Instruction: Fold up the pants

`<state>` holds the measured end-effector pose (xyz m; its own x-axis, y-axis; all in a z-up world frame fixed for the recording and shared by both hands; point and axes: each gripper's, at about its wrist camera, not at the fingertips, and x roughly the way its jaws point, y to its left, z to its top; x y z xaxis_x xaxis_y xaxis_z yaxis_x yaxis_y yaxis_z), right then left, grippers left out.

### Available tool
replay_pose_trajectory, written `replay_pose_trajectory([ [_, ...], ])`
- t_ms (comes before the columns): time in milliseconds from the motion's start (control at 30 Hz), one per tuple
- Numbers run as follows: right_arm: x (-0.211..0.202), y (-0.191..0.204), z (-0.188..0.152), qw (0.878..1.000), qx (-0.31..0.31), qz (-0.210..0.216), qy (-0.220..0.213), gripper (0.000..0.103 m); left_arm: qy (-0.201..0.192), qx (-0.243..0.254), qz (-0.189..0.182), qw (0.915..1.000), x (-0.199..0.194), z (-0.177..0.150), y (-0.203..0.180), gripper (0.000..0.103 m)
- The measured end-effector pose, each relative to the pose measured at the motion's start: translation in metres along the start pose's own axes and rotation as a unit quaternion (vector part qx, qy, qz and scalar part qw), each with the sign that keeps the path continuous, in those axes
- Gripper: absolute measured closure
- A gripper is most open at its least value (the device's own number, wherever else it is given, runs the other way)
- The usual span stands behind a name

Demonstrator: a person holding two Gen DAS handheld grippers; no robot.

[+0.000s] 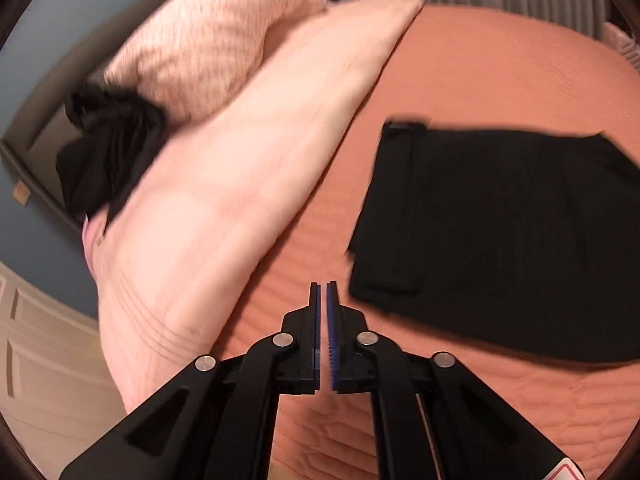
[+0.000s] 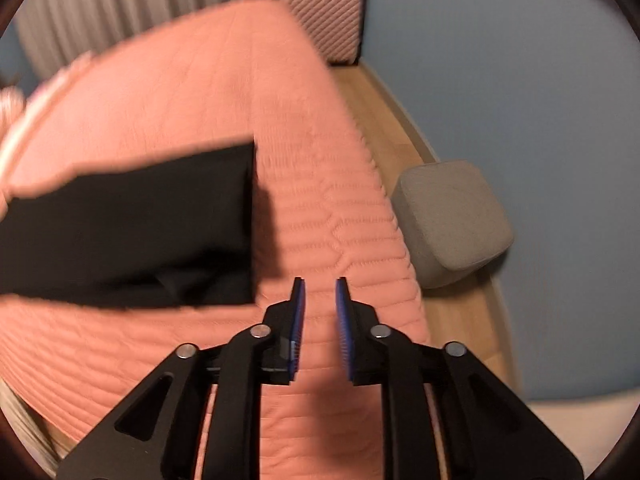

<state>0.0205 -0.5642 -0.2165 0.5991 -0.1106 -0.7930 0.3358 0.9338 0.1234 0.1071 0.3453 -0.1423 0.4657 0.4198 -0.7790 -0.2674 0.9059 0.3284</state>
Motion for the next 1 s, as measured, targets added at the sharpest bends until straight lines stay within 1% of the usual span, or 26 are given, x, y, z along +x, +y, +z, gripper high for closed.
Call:
replay_pose_trajectory([
  [33,-0.006,0.005,0.003,1.000,0.015,0.018,-0.017,0.026,-0.023,-0.001,-0.014,0.9996,-0.021,0.006,-0.011,0.084],
  [67,-0.008,0.013,0.009,0.999,0.024,0.031,-0.035,0.006,-0.042,-0.005,-0.031,0.9986,-0.038,0.010,-0.020,0.065],
  [100,-0.008,0.019,0.014,0.997,0.022,0.055,-0.045,0.005,-0.061,-0.008,-0.043,0.9972,-0.056,0.013,-0.033,0.057],
  [133,-0.005,0.024,0.020,0.997,0.015,0.071,-0.041,0.005,-0.088,-0.011,-0.053,0.9947,-0.079,0.015,-0.051,0.045],
  [167,0.005,0.030,0.028,0.997,0.011,0.067,-0.030,0.005,-0.104,-0.009,-0.061,0.9927,-0.093,0.017,-0.067,0.039],
  [233,0.027,0.032,0.042,0.998,0.019,0.066,-0.014,0.005,-0.122,0.012,-0.094,0.9880,-0.126,0.017,-0.111,0.038],
  [300,0.058,0.029,0.055,0.997,0.044,0.064,0.023,0.005,-0.130,0.031,-0.108,0.9851,-0.148,0.010,-0.150,0.037],
  [333,0.065,0.029,0.050,0.996,0.052,0.066,0.032,0.007,-0.129,0.040,-0.123,0.9832,-0.159,0.005,-0.173,0.037],
  [400,0.084,0.023,0.048,0.994,0.063,0.074,0.057,0.027,-0.120,0.058,-0.151,0.9795,-0.177,-0.009,-0.216,0.037],
  [433,0.091,0.022,0.046,0.992,0.063,0.087,0.071,0.054,-0.118,0.073,-0.161,0.9771,-0.185,-0.017,-0.234,0.037],
  [467,0.094,0.025,0.047,0.990,0.058,0.092,0.086,0.087,-0.118,0.086,-0.163,0.9758,-0.191,-0.023,-0.250,0.037],
  [500,0.093,0.031,0.048,0.991,0.042,0.088,0.090,0.094,-0.117,0.102,-0.162,0.9745,-0.195,-0.029,-0.264,0.037],
  [533,0.079,0.045,0.057,0.994,0.004,0.088,0.066,0.097,-0.117,0.121,-0.161,0.9725,-0.201,-0.036,-0.280,0.037],
  [567,0.057,0.054,0.064,0.994,-0.022,0.099,0.031,0.097,-0.115,0.136,-0.161,0.9708,-0.205,-0.041,-0.292,0.037],
  [633,-0.006,0.068,0.073,0.987,-0.053,0.144,-0.058,0.098,-0.110,0.156,-0.159,0.9686,-0.211,-0.049,-0.309,0.037],
  [667,-0.028,0.073,0.073,0.982,-0.070,0.149,-0.088,0.098,-0.109,0.161,-0.164,0.9672,-0.213,-0.052,-0.313,0.037],
  [700,-0.042,0.077,0.066,0.979,-0.102,0.138,-0.109,0.098,-0.108,0.164,-0.168,0.9661,-0.212,-0.055,-0.312,0.037],
  [733,-0.037,0.076,0.059,0.981,-0.123,0.119,-0.096,0.097,-0.107,0.165,-0.166,0.9662,-0.211,-0.057,-0.312,0.037],
  [767,-0.018,0.069,0.049,0.985,-0.132,0.098,-0.058,0.095,-0.105,0.166,-0.168,0.9661,-0.211,-0.059,-0.316,0.037],
  [800,0.016,0.052,0.034,0.990,-0.115,0.083,-0.003,0.095,-0.102,0.167,-0.169,0.9660,-0.208,-0.060,-0.317,0.037],
  [833,0.039,0.039,0.023,0.992,-0.092,0.076,0.033,0.091,-0.093,0.167,-0.167,0.9671,-0.207,-0.064,-0.321,0.037],
  [867,0.060,0.026,0.011,0.993,-0.073,0.062,0.063,0.091,-0.085,0.167,-0.168,0.9677,-0.203,-0.065,-0.322,0.037],
  [900,0.073,0.017,0.000,0.994,-0.065,0.042,0.081,0.091,-0.077,0.168,-0.169,0.9681,-0.200,-0.066,-0.321,0.037],
  [933,0.072,0.007,-0.009,0.996,-0.047,0.047,0.063,0.086,-0.068,0.169,-0.161,0.9700,-0.195,-0.069,-0.320,0.037],
  [967,0.065,-0.001,-0.012,0.998,-0.020,0.046,0.040,0.069,-0.063,0.171,-0.156,0.9709,-0.192,-0.070,-0.319,0.037],
  [1000,0.058,-0.008,-0.014,0.999,0.008,0.037,0.029,0.060,-0.058,0.172,-0.151,0.9716,-0.189,-0.071,-0.320,0.037],
])
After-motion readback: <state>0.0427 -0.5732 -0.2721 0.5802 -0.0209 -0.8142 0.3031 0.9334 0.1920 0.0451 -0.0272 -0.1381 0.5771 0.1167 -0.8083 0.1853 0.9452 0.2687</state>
